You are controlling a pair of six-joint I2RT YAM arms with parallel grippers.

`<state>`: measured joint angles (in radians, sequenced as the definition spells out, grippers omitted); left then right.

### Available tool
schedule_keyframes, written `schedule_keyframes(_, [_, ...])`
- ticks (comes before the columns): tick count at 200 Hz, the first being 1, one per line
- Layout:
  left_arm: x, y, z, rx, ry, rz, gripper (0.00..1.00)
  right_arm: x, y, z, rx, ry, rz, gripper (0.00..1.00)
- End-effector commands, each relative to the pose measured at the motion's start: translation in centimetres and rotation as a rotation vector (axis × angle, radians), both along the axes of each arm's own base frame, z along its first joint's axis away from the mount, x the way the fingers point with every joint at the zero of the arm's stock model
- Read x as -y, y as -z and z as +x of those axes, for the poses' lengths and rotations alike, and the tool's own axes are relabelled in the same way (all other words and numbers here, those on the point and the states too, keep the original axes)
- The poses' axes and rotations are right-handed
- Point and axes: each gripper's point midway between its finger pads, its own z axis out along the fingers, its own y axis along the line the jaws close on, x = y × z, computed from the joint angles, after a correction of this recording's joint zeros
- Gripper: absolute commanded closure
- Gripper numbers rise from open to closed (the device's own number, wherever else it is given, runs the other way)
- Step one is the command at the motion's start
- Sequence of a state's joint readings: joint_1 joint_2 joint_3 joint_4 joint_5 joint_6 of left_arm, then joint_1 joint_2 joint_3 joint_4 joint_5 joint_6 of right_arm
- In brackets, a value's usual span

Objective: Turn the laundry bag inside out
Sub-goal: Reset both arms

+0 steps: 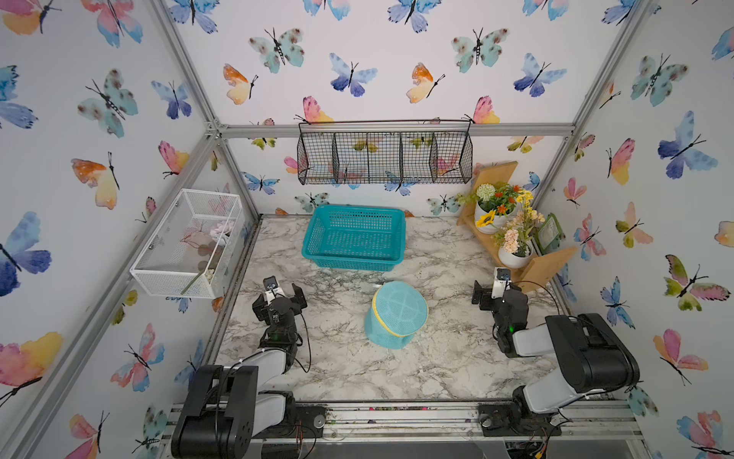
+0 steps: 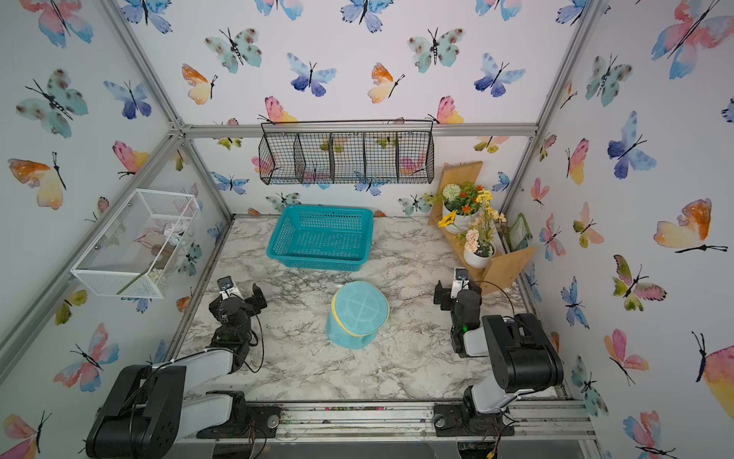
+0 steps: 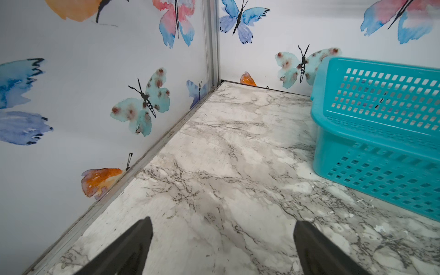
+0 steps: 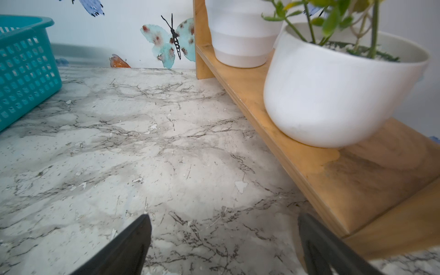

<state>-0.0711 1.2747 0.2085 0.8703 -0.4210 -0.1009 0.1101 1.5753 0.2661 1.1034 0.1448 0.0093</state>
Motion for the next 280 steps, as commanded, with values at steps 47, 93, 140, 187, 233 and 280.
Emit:
schedule_keyframes(47, [2.4,-0.3,1.4,0.077,0.129,0.007,0.01,-0.1,-1.6,0.4,0.071,-0.014,0.005,0.01])
schedule_keyframes(93, [2.4,-0.3,1.4,0.078,0.132,0.005,0.01,-0.1,-1.7,0.3,0.076,-0.013,0.004,0.02])
schedule_keyframes(140, [2.4,-0.3,1.4,0.077,0.133,0.005,0.01,-0.1,-1.7,0.3,0.074,-0.013,0.004,0.01])
schedule_keyframes(187, [2.5,-0.4,1.4,0.079,0.133,0.006,0.01,-0.1,-1.6,0.3,0.073,-0.013,0.004,0.01])
schedule_keyframes(233, [2.4,-0.4,1.4,0.080,0.132,0.005,0.01,0.0,-1.6,0.3,0.073,-0.012,0.003,0.02])
schedule_keyframes(280, [2.4,-0.3,1.4,0.076,0.132,0.006,0.01,-0.1,-1.7,0.3,0.075,-0.013,0.004,0.02])
